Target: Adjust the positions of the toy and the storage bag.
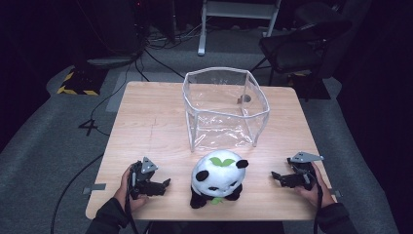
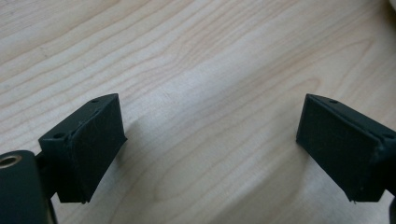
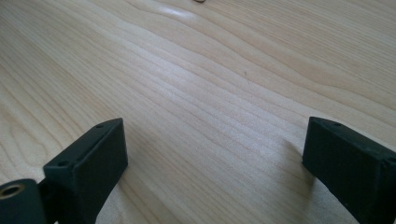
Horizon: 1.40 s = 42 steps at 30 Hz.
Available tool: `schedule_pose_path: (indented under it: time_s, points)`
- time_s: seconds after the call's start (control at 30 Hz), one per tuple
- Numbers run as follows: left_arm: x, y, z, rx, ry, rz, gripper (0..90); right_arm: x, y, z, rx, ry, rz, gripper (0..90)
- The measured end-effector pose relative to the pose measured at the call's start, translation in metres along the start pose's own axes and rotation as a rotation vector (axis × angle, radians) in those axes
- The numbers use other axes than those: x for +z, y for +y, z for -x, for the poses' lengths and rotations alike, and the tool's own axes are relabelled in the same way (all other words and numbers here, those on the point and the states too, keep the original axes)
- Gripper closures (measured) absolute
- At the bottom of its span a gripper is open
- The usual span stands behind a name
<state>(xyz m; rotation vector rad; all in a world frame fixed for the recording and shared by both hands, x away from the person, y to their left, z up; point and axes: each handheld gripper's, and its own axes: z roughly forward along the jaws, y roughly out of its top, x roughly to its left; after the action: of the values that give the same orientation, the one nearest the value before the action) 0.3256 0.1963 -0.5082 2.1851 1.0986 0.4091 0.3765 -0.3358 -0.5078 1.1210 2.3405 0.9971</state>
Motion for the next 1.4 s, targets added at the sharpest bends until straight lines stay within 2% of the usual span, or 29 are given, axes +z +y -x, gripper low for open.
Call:
schedule_pose_path:
  time_s: [0.07, 0.17, 0.2, 0.23, 0.3, 0.43, 0.47, 0.53, 0.63, 0.73, 0.77, 0.8, 0.93, 1.1, 1.13, 1.17, 1.33, 1.4]
  points:
    - [-0.002, -0.002, 0.003, 0.019, -0.024, 0.003, 7.8, -0.001, -0.001, 0.0, 0.002, 0.003, -0.001, 7.3]
    - [-0.003, -0.004, 0.005, 0.025, -0.031, 0.003, 7.8, -0.002, -0.002, 0.0, 0.002, 0.004, 0.006, 11.0]
    - [-0.004, -0.006, 0.007, 0.036, -0.037, 0.003, 7.8, -0.005, -0.002, 0.0, 0.004, 0.008, 0.005, 15.5]
    - [-0.005, -0.007, 0.01, 0.05, -0.047, 0.004, 7.8, -0.006, -0.002, -0.001, 0.004, 0.012, 0.002, 15.4]
    - [-0.007, -0.008, 0.014, 0.079, -0.074, 0.002, 7.8, -0.009, -0.004, -0.005, -0.024, 0.059, -0.003, 16.4]
    - [-0.007, -0.009, 0.023, 0.095, -0.094, 0.004, 7.8, -0.013, 0.004, -0.023, -0.082, 0.089, 0.008, 16.7]
    - [-0.007, -0.009, 0.023, 0.095, -0.094, 0.004, 7.8, -0.013, 0.004, -0.023, -0.082, 0.089, 0.008, 16.7]
    - [-0.007, -0.009, 0.028, 0.109, -0.108, 0.001, 7.8, -0.016, 0.014, -0.039, -0.078, 0.161, 0.047, 16.6]
    - [-0.007, -0.008, 0.032, 0.119, -0.112, 0.001, 7.7, -0.015, 0.023, -0.06, -0.142, 0.204, 0.056, 16.6]
    - [-0.004, -0.006, 0.036, 0.128, -0.121, -0.002, 6.7, -0.013, 0.029, -0.078, -0.184, 0.243, 0.056, 16.5]
    - [-0.004, -0.006, 0.036, 0.128, -0.121, -0.002, 6.1, -0.013, 0.029, -0.078, -0.184, 0.243, 0.056, 16.5]
    - [-0.002, -0.004, 0.039, 0.134, -0.127, -0.007, 5.1, -0.012, 0.031, -0.087, -0.202, 0.271, 0.053, 16.5]
    - [0.002, 0.0, 0.046, 0.146, -0.137, -0.012, 3.7, -0.011, 0.033, -0.101, -0.216, 0.309, 0.062, 16.4]
    - [0.008, 0.007, 0.055, 0.152, -0.144, -0.02, 0.5, -0.006, 0.037, -0.12, -0.247, 0.328, 0.063, 16.4]
    - [0.008, 0.007, 0.055, 0.152, -0.144, -0.02, 0.5, -0.006, 0.037, -0.12, -0.247, 0.328, 0.063, 16.4]
    - [0.01, 0.009, 0.057, 0.159, -0.148, -0.022, 0.4, -0.004, 0.039, -0.126, -0.245, 0.349, 0.064, 16.4]
    - [0.015, 0.014, 0.061, 0.157, -0.147, -0.02, 0.4, 0.0, 0.042, -0.136, -0.254, 0.353, 0.07, 16.3]
    - [0.017, 0.016, 0.063, 0.157, -0.147, -0.021, 0.4, 0.007, 0.044, -0.141, -0.251, 0.352, 0.067, 16.4]
